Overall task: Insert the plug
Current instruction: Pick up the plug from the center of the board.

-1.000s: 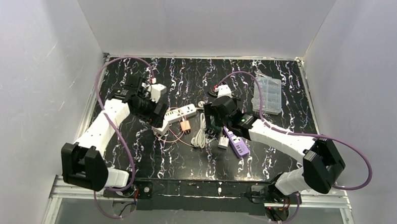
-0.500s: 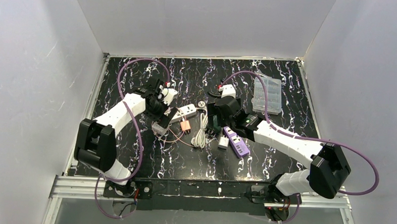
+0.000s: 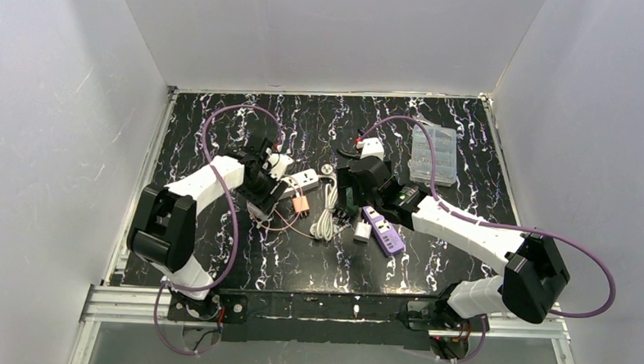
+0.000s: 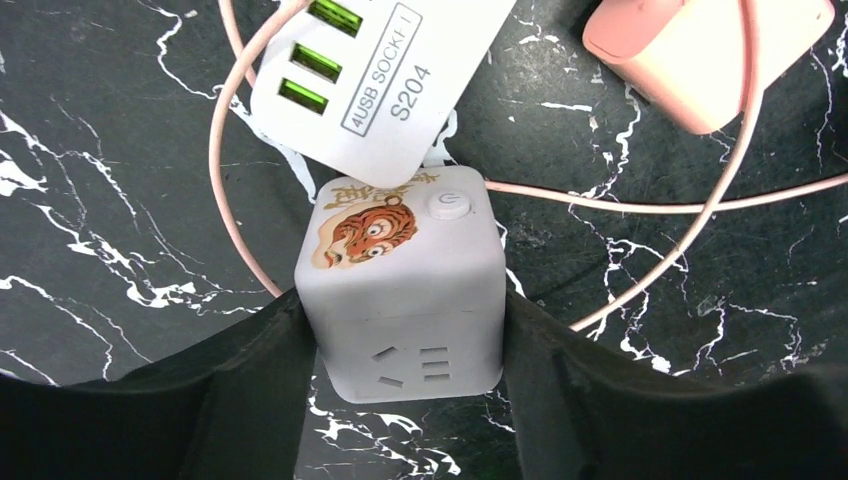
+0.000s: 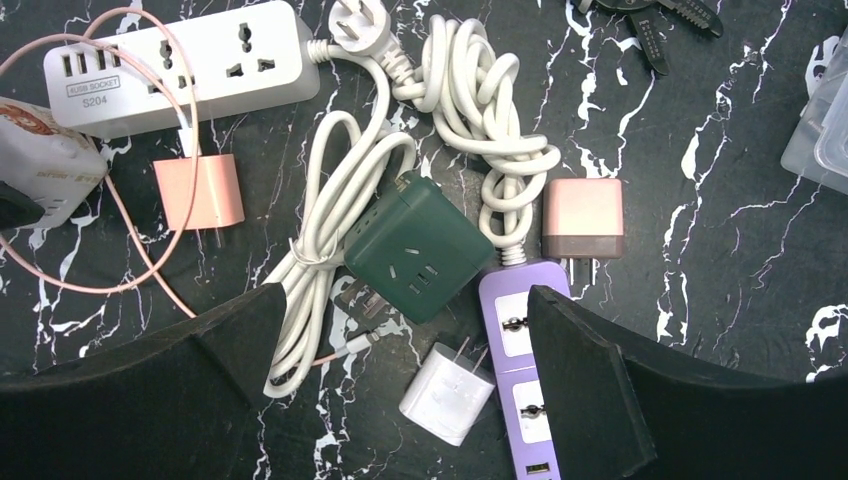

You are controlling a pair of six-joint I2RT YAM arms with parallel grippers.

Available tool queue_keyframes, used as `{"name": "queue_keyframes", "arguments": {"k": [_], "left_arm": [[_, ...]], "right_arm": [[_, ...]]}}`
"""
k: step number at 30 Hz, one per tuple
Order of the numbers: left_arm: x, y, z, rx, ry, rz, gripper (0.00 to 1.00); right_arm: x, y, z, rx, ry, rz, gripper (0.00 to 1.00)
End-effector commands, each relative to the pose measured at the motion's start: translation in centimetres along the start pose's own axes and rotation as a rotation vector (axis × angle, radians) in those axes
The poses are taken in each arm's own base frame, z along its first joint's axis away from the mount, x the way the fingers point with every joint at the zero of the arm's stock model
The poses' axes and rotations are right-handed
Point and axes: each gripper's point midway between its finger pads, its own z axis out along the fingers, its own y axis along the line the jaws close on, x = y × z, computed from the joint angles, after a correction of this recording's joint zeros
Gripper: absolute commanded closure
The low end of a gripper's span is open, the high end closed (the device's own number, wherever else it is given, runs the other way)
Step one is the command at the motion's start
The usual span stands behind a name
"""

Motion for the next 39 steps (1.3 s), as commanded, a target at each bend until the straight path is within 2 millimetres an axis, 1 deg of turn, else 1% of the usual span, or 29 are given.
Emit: {"name": "queue_keyframes", "arguments": {"k": [1,7,9,11,15,19,21,22,24,25,26,30,32,35,37,39], "left_arm": [[-0.1,-0.3,-0.5,-0.013,-0.021,0.024,0.50],[-0.9,-0.2,-3.1,-0.046,-0.101,0.060,0.77],[-1.3,-0.3,-4.4,-0.051,-0.135,0.063,0.83],[-1.8,-1.0,-6.0,-0.027,-0.181,0.066,0.84],[-2.2,-3.2,-9.2,0.058,-0.295,0.078,0.87],[-2.5,-5.7,-13.2,0.157,-0.418,0.109,0.89],[-3.5,-6.3,-15.6,0.176,-0.494,0.118,0.91],[-3.8,-6.4,-16.4,0.180,-0.520,0.111,0.93],[-4.8,-6.6,-18.0,0.183,-0.582,0.081,0.96],[-5.2,-6.5,-18.3,0.177,-0.611,0.059,1.00],[-5.9,-6.2,-18.6,0.161,-0.655,0.036,1.00],[-7.8,-5.5,-19.1,0.132,-0.781,-0.034,1.00],[-8.4,-5.6,-19.0,0.136,-0.820,-0.021,1.00],[-10.0,-4.6,-20.2,0.086,-0.921,-0.023,1.00],[-10.4,-5.1,-21.1,0.101,-0.963,0.006,1.00],[-10.4,-5.7,-21.9,0.129,-0.990,0.017,1.00]], "right_arm": [[-2.4,0.7,-0.9,-0.022,-0.060,0.055,0.00],[-2.9,1.6,-0.7,-0.055,-0.063,0.064,0.00],[-3.2,1.9,-0.7,-0.066,-0.064,0.068,0.00],[-3.6,2.3,-0.8,-0.082,-0.070,0.075,0.00],[-4.2,3.1,-1.3,-0.122,-0.079,0.092,0.00],[-4.7,3.7,-1.7,-0.155,-0.090,0.101,0.00],[-4.6,3.7,-1.8,-0.163,-0.092,0.105,0.00],[-4.7,3.8,-1.9,-0.170,-0.102,0.111,0.00],[-4.1,3.9,-1.9,-0.189,-0.101,0.122,0.00],[-4.1,4.0,-2.0,-0.201,-0.105,0.128,0.00],[-4.0,4.2,-2.0,-0.212,-0.104,0.130,0.00],[-4.1,4.6,-2.5,-0.240,-0.097,0.133,0.00],[-4.6,4.7,-3.2,-0.257,-0.115,0.137,0.00],[-5.5,5.2,-4.3,-0.307,-0.153,0.157,0.00],[-5.9,5.7,-4.8,-0.338,-0.171,0.180,0.00],[-6.3,6.1,-4.7,-0.350,-0.175,0.196,0.00]]}}
